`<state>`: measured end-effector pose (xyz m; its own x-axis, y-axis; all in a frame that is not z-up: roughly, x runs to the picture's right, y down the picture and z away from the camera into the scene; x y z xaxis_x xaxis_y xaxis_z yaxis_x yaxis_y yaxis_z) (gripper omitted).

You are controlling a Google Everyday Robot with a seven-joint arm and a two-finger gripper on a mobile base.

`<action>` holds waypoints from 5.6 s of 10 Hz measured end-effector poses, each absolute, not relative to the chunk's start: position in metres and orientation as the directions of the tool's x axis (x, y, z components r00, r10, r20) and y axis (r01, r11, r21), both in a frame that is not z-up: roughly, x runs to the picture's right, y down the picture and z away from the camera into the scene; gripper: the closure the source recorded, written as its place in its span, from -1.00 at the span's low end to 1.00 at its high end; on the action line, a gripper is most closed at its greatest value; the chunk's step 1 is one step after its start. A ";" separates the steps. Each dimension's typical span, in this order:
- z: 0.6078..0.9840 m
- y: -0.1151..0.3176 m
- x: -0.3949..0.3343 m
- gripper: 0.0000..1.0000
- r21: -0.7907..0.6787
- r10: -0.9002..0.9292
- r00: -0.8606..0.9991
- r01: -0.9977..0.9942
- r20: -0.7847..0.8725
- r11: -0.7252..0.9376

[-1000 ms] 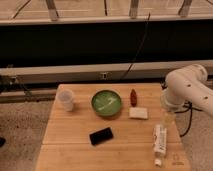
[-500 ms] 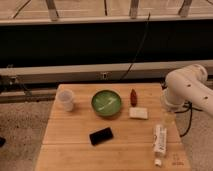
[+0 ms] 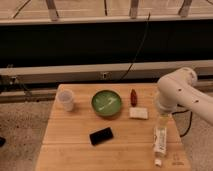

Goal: Push the eraser across the table

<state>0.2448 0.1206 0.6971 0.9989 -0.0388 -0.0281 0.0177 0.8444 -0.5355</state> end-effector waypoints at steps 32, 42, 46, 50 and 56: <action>0.774 0.205 0.132 0.92 -0.563 -0.232 0.967 0.252 0.108 0.787; 0.789 0.217 0.065 0.92 -0.585 -0.295 0.939 0.341 0.175 0.736; 0.790 0.220 0.020 0.92 -0.582 -0.349 0.913 0.403 0.210 0.706; 0.791 0.226 0.004 0.92 -0.583 -0.377 0.897 0.437 0.230 0.685; 0.794 0.239 0.001 0.92 -0.585 -0.382 0.888 0.456 0.255 0.671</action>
<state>0.0009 0.2387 0.7944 0.8884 -0.3819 0.2547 0.4561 0.6707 -0.5849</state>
